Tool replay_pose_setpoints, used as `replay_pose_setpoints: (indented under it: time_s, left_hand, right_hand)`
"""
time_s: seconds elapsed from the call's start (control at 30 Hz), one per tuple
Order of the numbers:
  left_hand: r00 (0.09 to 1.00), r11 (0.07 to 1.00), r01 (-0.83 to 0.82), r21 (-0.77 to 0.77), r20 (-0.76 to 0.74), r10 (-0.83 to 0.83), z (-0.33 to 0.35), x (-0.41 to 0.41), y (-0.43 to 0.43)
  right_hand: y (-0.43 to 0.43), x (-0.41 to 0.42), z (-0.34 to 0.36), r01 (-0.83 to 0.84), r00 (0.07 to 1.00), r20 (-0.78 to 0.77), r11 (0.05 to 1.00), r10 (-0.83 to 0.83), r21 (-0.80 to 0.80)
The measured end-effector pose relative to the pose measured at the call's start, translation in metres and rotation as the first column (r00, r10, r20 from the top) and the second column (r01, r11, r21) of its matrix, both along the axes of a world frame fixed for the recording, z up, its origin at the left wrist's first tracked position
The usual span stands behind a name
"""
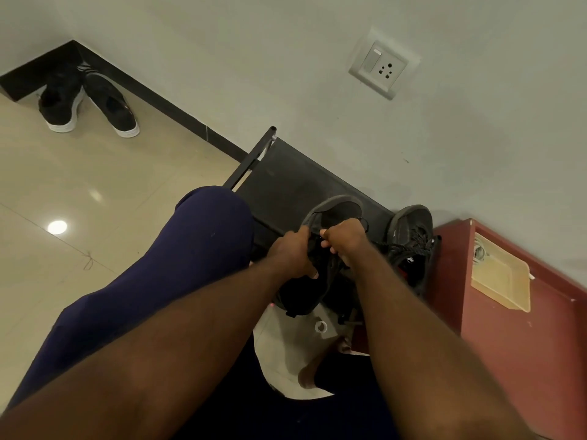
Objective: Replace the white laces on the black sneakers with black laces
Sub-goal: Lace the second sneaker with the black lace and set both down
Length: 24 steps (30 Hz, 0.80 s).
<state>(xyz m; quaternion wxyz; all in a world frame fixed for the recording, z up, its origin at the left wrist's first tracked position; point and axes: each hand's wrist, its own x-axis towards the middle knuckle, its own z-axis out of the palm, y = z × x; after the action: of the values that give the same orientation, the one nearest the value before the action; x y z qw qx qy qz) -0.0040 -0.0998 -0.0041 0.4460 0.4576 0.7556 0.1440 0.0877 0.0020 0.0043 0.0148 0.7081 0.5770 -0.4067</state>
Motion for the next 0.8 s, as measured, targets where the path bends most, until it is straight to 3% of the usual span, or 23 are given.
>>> replay_pose_setpoints:
  time_s: [0.2,0.33,0.43,0.5,0.6,0.8]
  left_hand:
    - [1.000,1.000,-0.009,0.020,0.015,0.009,0.000,-0.001,-0.003]
    - [1.000,1.000,-0.001,0.013,0.006,0.000,0.001,-0.001,-0.004]
    - [1.000,1.000,-0.002,0.010,0.008,0.002,-0.001,0.001,-0.005]
    - [1.000,1.000,-0.004,0.031,-0.009,0.004,0.000,0.001,-0.003]
    - [1.000,1.000,0.001,0.025,-0.014,-0.001,0.001,-0.001,0.001]
    - [1.000,1.000,-0.006,0.028,-0.019,0.007,0.000,-0.001,0.001]
  right_hand:
    - [-0.004,0.000,0.001,-0.040,0.999,0.003,0.999,0.040,0.012]
    - [-0.008,0.002,0.003,-0.241,0.965,0.111,0.970,0.237,0.033]
    - [-0.008,0.002,0.012,-0.131,0.991,0.023,0.991,0.132,-0.040]
    - [-0.009,0.002,0.008,-0.072,0.997,-0.019,0.997,0.073,0.039]
    - [-0.015,0.004,0.000,-0.077,0.996,-0.037,0.985,0.083,0.153]
    - [-0.012,0.011,0.005,-0.111,0.989,-0.083,0.989,0.119,0.098]
